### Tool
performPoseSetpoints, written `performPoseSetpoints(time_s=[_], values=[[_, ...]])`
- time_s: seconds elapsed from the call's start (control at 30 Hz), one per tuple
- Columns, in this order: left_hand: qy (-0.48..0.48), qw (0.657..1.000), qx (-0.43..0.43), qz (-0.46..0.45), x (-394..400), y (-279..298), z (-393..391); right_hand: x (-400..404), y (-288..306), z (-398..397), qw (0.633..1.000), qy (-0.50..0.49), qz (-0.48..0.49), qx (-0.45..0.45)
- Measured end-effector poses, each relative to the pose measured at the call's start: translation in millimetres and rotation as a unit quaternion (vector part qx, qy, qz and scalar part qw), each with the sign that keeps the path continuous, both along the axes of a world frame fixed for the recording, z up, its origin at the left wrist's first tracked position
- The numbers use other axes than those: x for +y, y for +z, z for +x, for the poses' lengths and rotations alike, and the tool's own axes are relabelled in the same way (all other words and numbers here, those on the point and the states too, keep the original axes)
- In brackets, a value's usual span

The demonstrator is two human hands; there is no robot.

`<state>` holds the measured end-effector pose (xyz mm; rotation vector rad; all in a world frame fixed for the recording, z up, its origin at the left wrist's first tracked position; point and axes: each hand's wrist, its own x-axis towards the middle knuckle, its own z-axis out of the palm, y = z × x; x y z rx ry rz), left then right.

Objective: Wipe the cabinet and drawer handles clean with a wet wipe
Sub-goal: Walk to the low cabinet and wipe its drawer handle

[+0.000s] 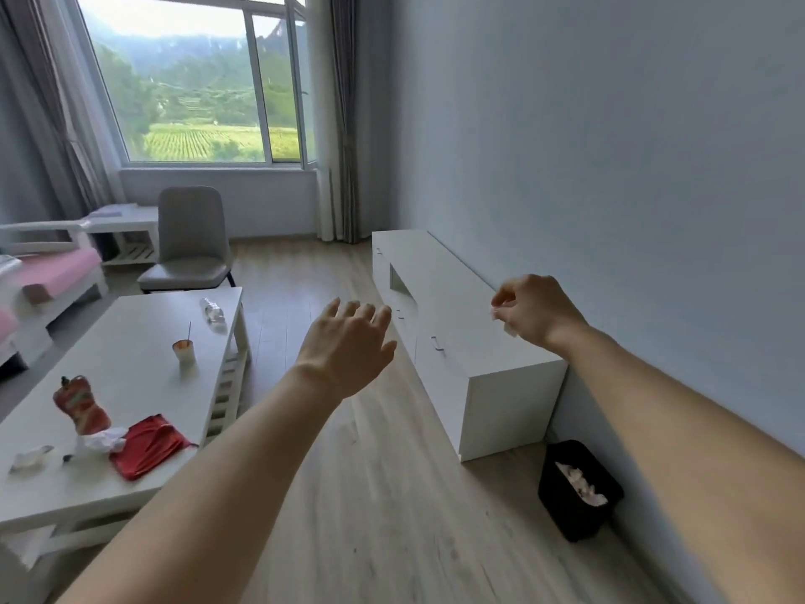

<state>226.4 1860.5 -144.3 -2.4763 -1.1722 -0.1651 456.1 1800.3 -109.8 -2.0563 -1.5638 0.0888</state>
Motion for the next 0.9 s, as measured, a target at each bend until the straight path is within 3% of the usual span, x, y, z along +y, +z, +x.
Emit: performPoseSetpoints(time_s=[0.27, 0.6, 0.9], values=[[-0.038, 0.999, 0.021, 0.002, 239.4, 6.5, 8.1, 233.0, -9.6, 4.5, 0.996, -0.031, 0.021, 0.084], [-0.107, 0.994, 0.01, 0.01, 515.8, -26.7, 28.0, 492.4, -44.6, -8.4, 0.995, -0.059, 0.017, 0.084], [-0.233, 0.967, 0.097, -0.042, 687.3, -80.4, 118.1, 610.3, -104.3, 45.6, 0.973, -0.192, -0.04, 0.122]])
